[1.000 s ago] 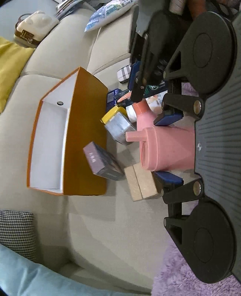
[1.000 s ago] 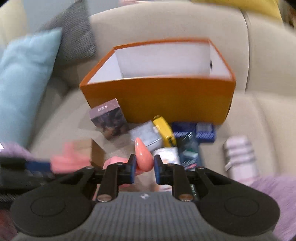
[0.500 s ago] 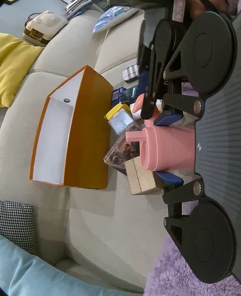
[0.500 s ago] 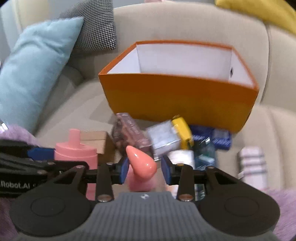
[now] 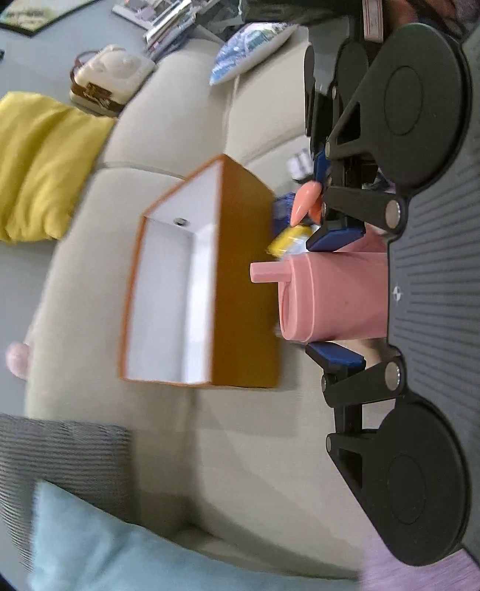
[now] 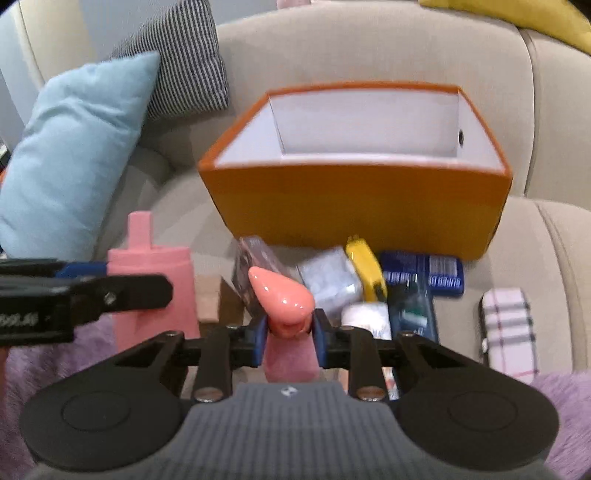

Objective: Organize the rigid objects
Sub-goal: 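Lift the pink cup with the left gripper while the right lifts the pump bottle toward the orange box, then lower the pink cup into the orange box and open the left gripper while the right lowers the pump bottle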

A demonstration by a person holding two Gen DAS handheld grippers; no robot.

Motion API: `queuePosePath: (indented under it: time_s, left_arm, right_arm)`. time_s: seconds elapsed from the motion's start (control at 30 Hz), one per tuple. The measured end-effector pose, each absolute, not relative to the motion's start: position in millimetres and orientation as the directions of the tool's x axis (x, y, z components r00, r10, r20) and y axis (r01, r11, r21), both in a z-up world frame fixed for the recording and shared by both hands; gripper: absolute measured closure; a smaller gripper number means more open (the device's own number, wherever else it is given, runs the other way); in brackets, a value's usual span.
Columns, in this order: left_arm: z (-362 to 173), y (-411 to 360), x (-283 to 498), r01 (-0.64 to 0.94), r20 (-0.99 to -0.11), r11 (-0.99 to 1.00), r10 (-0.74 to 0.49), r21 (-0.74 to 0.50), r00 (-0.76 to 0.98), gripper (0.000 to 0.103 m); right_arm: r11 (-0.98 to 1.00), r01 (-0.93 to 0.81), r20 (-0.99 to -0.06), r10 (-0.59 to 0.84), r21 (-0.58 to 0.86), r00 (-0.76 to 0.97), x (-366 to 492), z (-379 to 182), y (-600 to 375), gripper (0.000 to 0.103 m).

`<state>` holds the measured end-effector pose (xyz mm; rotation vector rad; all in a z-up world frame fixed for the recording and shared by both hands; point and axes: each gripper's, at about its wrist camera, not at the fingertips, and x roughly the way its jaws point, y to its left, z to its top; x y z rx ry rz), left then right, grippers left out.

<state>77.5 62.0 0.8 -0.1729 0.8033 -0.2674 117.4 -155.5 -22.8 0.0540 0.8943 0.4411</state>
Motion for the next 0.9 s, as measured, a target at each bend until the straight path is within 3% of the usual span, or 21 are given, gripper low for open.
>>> queuePosePath:
  time_s: [0.33, 0.57, 0.9]
  left_arm:
    - [41, 65, 185, 0.303, -0.628, 0.941, -0.329, -0.153, 0.705, 0.042]
    - [5, 59, 282, 0.346, -0.697, 0.937, -0.279, -0.048, 0.66, 0.042]
    - [-47, 42, 352, 0.396, -0.757, 0.917, -0.231, 0.04, 0.611, 0.042]
  right_arm:
    - [0.891, -0.377, -0.611, 0.45, 0.254, 0.651, 202, 62, -165, 0.077]
    - [0.904, -0.264, -0.666, 0.426, 0.336, 0.613, 302, 25, -161, 0.077]
    - [0.908, -0.22, -0.719, 0.417, 0.356, 0.557, 388, -40, -141, 0.077]
